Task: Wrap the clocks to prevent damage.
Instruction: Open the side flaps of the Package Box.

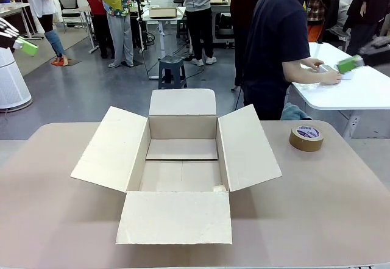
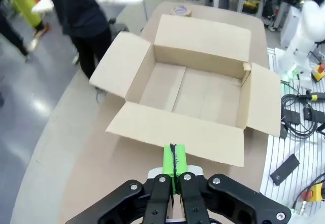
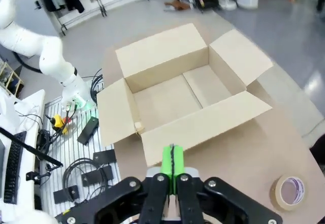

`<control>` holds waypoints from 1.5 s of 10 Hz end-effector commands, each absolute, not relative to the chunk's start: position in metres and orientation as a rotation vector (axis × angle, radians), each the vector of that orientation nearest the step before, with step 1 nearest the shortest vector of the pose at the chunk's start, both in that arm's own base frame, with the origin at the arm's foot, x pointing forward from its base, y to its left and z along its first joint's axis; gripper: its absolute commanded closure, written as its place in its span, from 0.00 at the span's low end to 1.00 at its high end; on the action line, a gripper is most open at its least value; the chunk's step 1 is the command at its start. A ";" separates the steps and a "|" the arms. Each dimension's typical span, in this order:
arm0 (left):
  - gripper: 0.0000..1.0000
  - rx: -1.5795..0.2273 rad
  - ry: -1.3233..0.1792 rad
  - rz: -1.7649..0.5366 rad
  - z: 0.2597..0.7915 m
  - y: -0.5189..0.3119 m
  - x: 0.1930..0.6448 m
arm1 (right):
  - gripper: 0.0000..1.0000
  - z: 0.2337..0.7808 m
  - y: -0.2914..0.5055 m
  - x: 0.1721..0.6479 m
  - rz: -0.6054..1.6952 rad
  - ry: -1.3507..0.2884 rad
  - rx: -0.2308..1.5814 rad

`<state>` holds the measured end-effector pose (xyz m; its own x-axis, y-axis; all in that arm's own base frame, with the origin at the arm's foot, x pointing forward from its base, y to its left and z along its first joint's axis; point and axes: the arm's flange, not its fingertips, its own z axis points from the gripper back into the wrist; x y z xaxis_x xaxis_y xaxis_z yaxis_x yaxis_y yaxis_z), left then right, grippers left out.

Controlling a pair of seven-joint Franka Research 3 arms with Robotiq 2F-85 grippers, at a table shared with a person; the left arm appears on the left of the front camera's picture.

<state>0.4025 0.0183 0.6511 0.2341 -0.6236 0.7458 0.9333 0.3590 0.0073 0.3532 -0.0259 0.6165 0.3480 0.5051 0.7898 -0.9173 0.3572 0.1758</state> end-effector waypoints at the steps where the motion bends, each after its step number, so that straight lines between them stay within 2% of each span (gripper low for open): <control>1: 1.00 -0.398 -0.468 -1.031 0.671 -0.012 0.413 | 0.99 0.646 0.016 0.365 0.975 -0.488 0.589; 2: 1.00 -0.322 -0.368 -0.959 0.674 -0.035 0.421 | 0.99 0.659 0.048 0.373 0.914 -0.403 0.465; 4: 1.00 -0.185 -0.232 -0.830 0.657 -0.083 0.436 | 0.99 0.651 0.091 0.389 0.844 -0.266 0.296; 7: 1.00 -0.006 -0.223 -0.746 0.632 -0.125 0.443 | 0.99 0.617 0.125 0.407 0.782 -0.215 0.139; 9: 1.00 0.019 -0.286 -0.764 0.633 -0.115 0.434 | 0.99 0.620 0.120 0.401 0.810 -0.233 0.164; 10: 1.00 -0.026 -0.219 -0.761 0.625 -0.130 0.443 | 0.99 0.620 0.120 0.401 0.810 -0.233 0.164; 15: 1.00 -0.020 -0.228 -0.769 0.625 -0.130 0.444 | 0.99 0.620 0.120 0.401 0.810 -0.233 0.164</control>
<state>0.4441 -0.1304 0.6245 0.6951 -0.6869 0.2121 0.6916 0.7195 0.0636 0.4022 0.1197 0.6220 0.6578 0.6980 0.2831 -0.7391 0.6705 0.0642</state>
